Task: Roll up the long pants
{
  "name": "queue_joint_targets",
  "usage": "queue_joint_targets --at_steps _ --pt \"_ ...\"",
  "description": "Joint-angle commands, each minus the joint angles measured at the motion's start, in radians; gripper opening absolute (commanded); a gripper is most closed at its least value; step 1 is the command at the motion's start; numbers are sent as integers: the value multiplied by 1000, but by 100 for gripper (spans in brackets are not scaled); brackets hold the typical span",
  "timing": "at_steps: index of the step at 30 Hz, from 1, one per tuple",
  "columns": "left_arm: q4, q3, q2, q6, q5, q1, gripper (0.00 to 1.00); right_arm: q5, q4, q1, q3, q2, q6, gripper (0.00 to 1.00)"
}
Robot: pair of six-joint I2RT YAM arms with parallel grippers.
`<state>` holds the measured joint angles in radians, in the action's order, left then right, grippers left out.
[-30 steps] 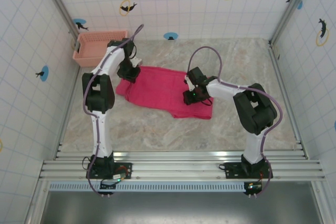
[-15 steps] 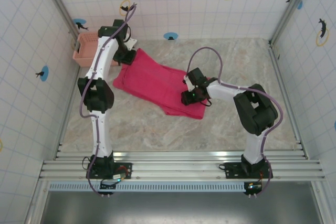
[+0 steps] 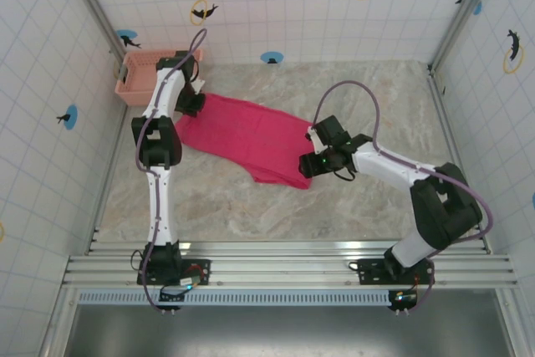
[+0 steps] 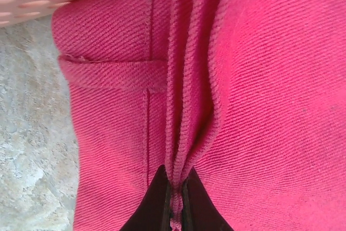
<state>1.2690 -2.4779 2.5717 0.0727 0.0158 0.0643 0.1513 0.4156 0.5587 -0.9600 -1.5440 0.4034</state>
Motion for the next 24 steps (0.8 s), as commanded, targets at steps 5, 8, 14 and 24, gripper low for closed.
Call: queue_joint_targets --at_steps 5,8,14,24 --pt "-100 -29 9 29 -24 8 41 21 -3 -62 50 1 37 84" --pt "-109 -30 2 26 -18 8 70 52 -94 -82 56 -53 68 84" --pt "-96 25 -52 35 51 6 97 157 -238 -109 17 -214 123 82" --pt "-329 576 -365 131 178 -89 97 212 -309 -118 -61 -354 161 34"
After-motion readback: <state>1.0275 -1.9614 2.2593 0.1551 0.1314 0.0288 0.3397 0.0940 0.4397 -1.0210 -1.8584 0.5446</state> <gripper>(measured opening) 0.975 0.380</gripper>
